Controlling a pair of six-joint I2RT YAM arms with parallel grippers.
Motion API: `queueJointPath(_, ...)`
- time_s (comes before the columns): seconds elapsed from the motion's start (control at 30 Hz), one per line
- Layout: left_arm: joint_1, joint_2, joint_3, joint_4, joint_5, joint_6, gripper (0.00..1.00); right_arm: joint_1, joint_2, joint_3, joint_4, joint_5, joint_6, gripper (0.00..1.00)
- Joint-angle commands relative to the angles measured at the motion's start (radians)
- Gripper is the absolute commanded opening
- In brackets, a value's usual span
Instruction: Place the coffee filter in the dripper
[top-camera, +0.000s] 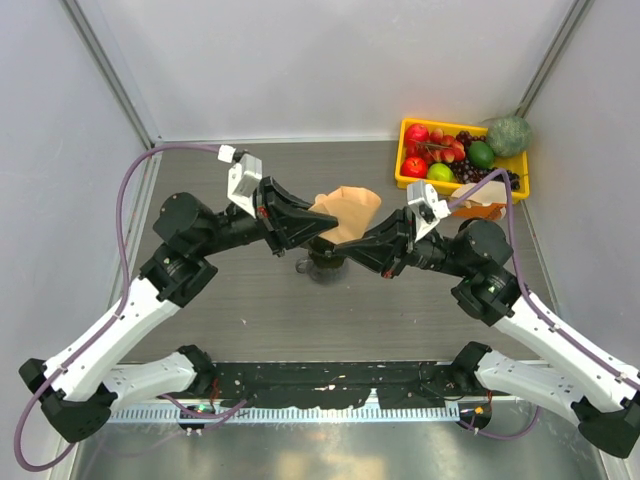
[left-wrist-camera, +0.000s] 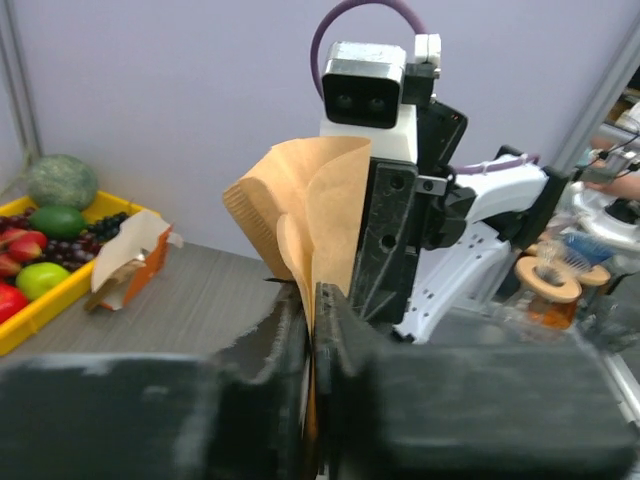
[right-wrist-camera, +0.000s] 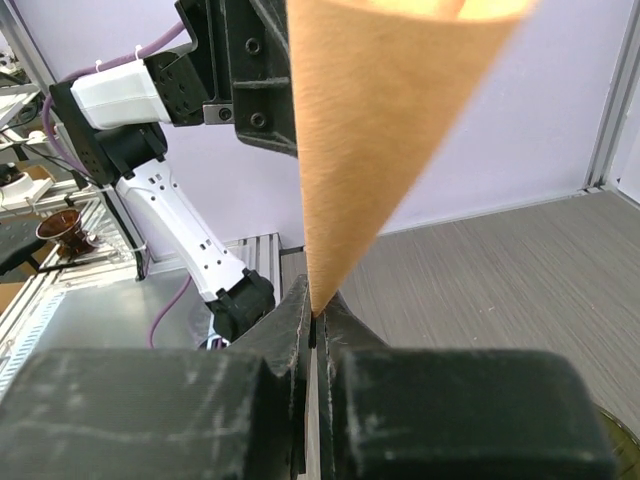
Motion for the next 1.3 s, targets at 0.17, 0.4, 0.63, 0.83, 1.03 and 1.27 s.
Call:
queueJointPath(0.17,0.007,-0.039,-0.021,0.051,0.013,0.011,0.00,-0.006,-0.046,-0.004,0.042,0.003,-0.036,0.37)
queueJointPath(0.4,0.009,-0.049,-0.061,0.053,0.036,0.024,0.00,-0.014,-0.043,0.084,-0.050,-0.006,-0.120,0.73)
queueJointPath(0.63,0.007,-0.062,-0.103,0.056,0.065,0.029,0.00,-0.021,-0.034,0.162,-0.108,0.012,-0.188,0.34)
queueJointPath(0.83,0.009,-0.072,-0.118,0.053,0.076,0.032,0.00,-0.024,-0.029,0.185,-0.150,0.007,-0.222,0.05)
queueJointPath(1.03,0.016,-0.104,-0.141,0.036,0.090,0.044,0.41,-0.040,-0.037,0.190,-0.162,0.010,-0.233,0.05)
queueJointPath(1.27,0.023,-0.133,-0.193,0.024,0.119,0.072,0.41,-0.043,-0.041,0.194,-0.180,-0.037,-0.228,0.05)
